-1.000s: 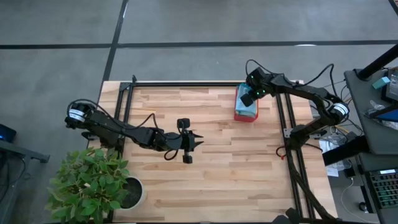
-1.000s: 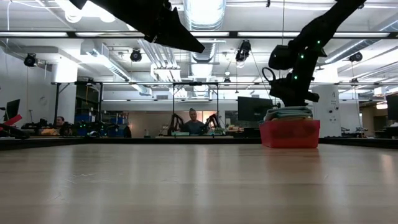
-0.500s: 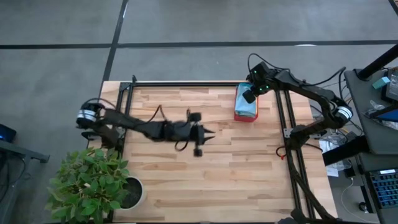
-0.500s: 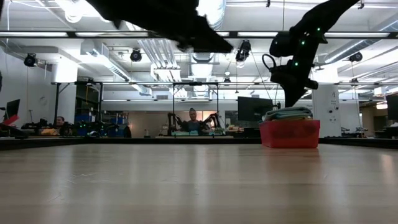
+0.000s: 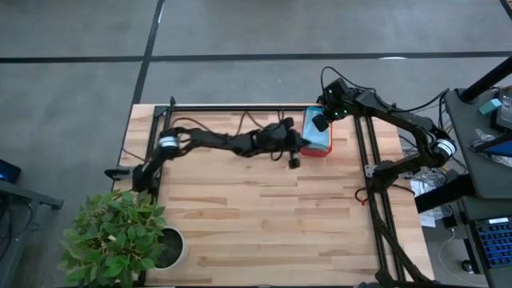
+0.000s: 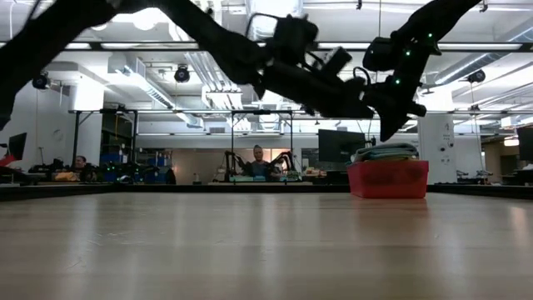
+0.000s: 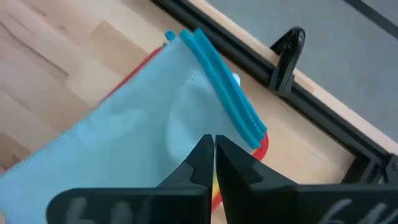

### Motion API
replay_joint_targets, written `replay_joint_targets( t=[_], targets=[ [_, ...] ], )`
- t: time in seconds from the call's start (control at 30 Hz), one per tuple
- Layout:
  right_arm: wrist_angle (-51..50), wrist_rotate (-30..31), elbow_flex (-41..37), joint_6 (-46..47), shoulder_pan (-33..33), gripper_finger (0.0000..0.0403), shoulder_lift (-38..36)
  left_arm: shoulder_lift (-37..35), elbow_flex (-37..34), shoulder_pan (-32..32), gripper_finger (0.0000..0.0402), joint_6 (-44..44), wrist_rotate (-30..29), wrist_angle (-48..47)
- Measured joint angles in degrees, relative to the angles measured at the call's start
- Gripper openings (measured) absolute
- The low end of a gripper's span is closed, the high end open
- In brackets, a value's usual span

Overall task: Fold microfiber towels
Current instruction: Put the folded blue microfiber towel into the red bin

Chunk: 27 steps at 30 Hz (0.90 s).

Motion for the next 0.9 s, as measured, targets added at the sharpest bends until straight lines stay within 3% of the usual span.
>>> replay_joint_targets(
  t=[0.17, 0.43, 0.9],
  targets=[
    [4.4, -0.08, -0.77, 0.87, -0.13, 0.0009, 0.08, 7.48, 8.85, 2.44, 0.0, -0.96, 0.02, 0.12],
    [7.75, 0.06, -2.54, 3.61, -0.13, 0.0009, 0.2, 15.08, 16.11, 3.91, 0.0, -0.99, 0.09, 0.6],
    [19.38, 0.6, -11.25, 6.12, -0.3, 0.0009, 0.47, 16.75, 16.57, 3.91, 0.0, -7.03, 0.13, -6.0]
  ],
)
